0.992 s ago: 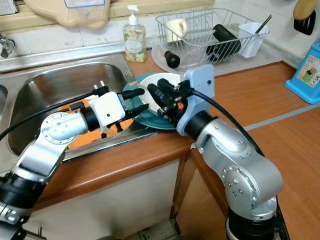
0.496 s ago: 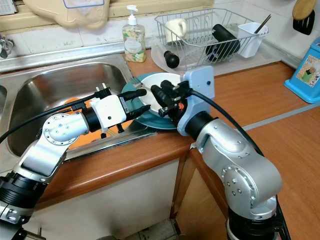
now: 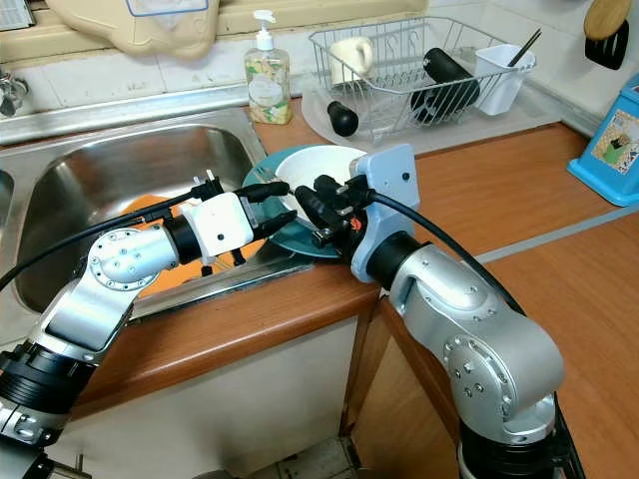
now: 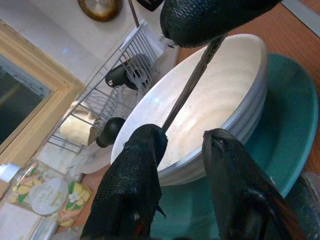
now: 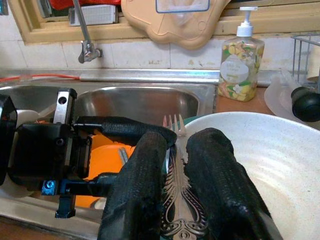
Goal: Kitchen organization
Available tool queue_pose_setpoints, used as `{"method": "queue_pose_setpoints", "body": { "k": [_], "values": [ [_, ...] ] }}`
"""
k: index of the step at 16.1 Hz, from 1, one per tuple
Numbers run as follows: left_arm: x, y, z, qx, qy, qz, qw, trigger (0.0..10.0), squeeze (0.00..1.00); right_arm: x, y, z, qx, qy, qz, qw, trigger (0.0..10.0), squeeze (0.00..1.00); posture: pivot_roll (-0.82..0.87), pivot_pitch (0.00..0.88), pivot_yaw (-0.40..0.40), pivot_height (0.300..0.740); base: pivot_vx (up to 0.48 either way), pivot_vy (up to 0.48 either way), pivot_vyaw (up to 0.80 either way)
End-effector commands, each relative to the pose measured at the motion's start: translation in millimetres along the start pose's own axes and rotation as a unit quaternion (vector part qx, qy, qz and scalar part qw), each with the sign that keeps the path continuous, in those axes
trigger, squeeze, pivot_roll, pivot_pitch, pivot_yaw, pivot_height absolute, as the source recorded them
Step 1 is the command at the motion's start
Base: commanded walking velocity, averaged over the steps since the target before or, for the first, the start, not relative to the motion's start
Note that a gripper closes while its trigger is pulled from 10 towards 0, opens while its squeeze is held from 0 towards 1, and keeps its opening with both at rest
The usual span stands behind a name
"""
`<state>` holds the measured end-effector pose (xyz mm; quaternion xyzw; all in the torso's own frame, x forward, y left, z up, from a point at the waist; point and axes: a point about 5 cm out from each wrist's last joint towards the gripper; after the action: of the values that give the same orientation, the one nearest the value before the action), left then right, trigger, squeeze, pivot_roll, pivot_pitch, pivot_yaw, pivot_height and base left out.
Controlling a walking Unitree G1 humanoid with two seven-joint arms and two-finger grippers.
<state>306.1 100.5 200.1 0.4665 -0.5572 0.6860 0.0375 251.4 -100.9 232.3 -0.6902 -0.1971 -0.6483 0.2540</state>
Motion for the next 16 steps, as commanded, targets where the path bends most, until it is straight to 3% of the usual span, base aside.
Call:
{"method": "queue_pose_setpoints", "body": {
  "k": [1, 3, 4, 5, 8, 9, 10, 11, 16],
  "values": [
    [3, -6.1, 1.8, 0.008, 0.004, 0.011, 1.000, 10.0, 0.00, -1, -7.9, 0.1, 0.024, -0.006, -0.003, 1.000, 0.0, 0.00, -0.15, 0.000, 0.035, 0.740, 0.000, 0.000, 0.00],
    [1, -5.8, 2.0, 0.007, 0.000, 0.013, 1.000, 10.0, 0.00, 1, -9.7, -0.2, 0.035, -0.002, 0.002, 0.999, 0.0, 0.00, -0.15, 0.000, 0.035, 0.740, 0.000, 0.000, 0.00],
    [0, -5.4, 2.3, 0.007, -0.003, 0.013, 1.000, 6.4, 0.00, 1, -12.5, -1.1, 0.048, -0.004, 0.003, 0.999, 0.0, 0.00, -0.15, 0.000, 0.038, 0.740, 0.000, 0.000, 0.00],
    [0, -5.7, 2.7, 0.008, -0.003, 0.015, 1.000, 4.9, 0.00, 0, -13.9, -1.8, 0.054, -0.008, 0.003, 0.998, 0.0, 0.00, -0.15, 0.000, 0.038, 0.740, 0.000, 0.000, 0.00],
    [2, -8.6, 4.3, 0.012, 0.004, 0.018, 1.000, 2.2, 0.00, -9, -5.6, -1.8, 0.014, -0.033, -0.002, 0.999, 0.0, 0.00, -0.15, 0.000, 0.043, 0.740, 0.000, 0.000, 0.00],
    [2, -8.8, 3.9, 0.012, 0.004, 0.019, 1.000, 2.3, 0.00, -9, -2.5, -1.4, 0.001, -0.032, -0.001, 0.999, 0.0, 0.00, -0.15, 0.000, 0.044, 0.740, 0.000, 0.000, 0.00],
    [2, -8.5, 3.5, 0.010, 0.004, 0.019, 1.000, 3.0, 0.00, -8, 0.0, -1.2, -0.008, -0.030, -0.001, 1.000, 0.0, 0.00, -0.15, 0.000, 0.045, 0.740, 0.000, 0.000, 0.00],
    [1, -7.5, 2.8, 0.006, 0.000, 0.023, 1.000, 10.0, 0.00, -7, 3.0, -1.5, -0.016, -0.026, 0.000, 1.000, 0.0, 0.00, -0.15, 0.000, 0.046, 0.740, 0.000, 0.000, 0.00],
    [-1, -4.1, 3.2, -0.010, -0.006, 0.033, 0.999, 10.0, 0.00, -2, -1.1, -2.1, 0.003, -0.011, 0.014, 1.000, 0.0, 0.00, -0.15, 0.000, 0.044, 0.740, 0.000, 0.000, 0.00]
  ]
}}
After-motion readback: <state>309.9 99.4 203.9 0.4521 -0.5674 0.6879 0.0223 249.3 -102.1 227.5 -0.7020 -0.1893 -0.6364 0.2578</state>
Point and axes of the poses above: a point about 5 cm out from each wrist's last joint towards the gripper, its own z axis pointing out of the wrist towards the gripper, its own x axis along the axis of the wrist's last joint, y = z × x, and after that the axes turned 1 degree about z, right-handed
